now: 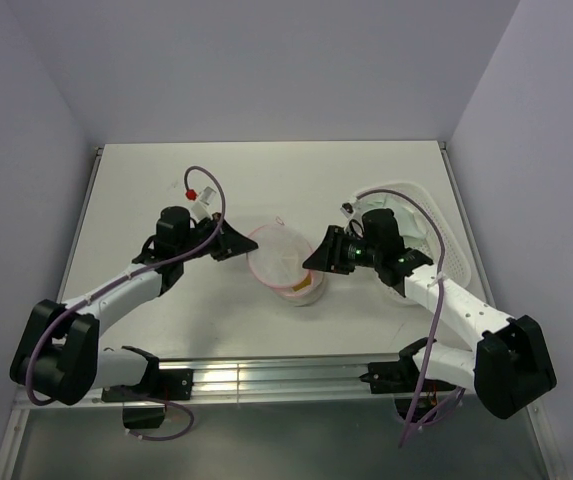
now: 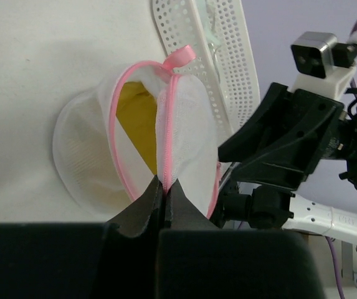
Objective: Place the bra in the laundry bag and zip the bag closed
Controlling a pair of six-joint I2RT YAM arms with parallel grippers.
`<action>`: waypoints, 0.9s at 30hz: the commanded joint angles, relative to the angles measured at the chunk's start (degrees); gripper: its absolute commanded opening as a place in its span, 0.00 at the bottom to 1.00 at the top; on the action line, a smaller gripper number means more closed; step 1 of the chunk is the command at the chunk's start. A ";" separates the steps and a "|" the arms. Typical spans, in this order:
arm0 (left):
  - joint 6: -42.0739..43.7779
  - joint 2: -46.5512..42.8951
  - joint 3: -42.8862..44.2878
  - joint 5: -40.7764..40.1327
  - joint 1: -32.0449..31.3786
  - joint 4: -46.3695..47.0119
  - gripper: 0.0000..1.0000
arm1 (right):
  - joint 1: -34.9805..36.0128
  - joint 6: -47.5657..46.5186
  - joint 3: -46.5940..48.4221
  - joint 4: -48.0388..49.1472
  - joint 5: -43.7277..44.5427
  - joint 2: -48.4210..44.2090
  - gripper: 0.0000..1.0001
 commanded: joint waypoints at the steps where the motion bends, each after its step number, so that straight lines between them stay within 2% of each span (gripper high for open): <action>1: -0.89 0.90 -0.50 3.92 -0.59 5.89 0.00 | -0.37 -1.18 1.94 -1.40 2.57 1.34 0.50; 13: -8.10 3.27 -3.75 10.07 -0.59 17.31 0.00 | -0.89 -3.55 4.05 -7.11 12.95 -1.29 0.50; 27: -11.00 5.03 -5.34 13.24 -0.59 22.77 0.00 | -1.60 -2.32 5.20 -5.09 7.94 1.34 0.49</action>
